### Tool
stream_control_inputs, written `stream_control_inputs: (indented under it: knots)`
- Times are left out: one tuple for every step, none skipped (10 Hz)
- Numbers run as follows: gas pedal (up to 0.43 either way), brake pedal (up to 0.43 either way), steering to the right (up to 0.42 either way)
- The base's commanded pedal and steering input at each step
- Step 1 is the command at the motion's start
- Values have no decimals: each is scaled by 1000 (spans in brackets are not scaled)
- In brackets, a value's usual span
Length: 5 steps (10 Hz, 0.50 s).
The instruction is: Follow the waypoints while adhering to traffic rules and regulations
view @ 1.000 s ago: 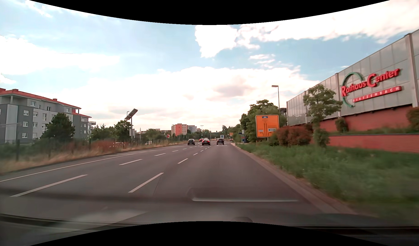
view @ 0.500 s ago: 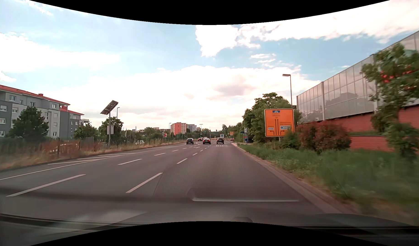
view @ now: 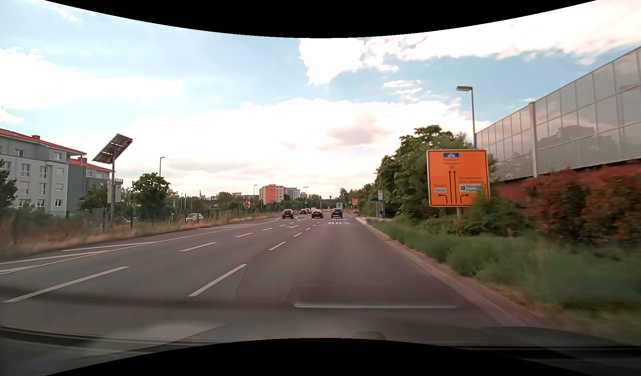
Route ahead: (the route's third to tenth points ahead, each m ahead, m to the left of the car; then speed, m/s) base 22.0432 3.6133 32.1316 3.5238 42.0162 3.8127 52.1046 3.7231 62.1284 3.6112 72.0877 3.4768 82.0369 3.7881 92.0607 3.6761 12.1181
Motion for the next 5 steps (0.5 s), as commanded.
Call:
stream_control_inputs:
  knots:
    - [0, 0, -4]
    - [0, 0, -4]
    - [0, 0, -4]
    - [0, 0, -4]
    - [0, 0, -5]
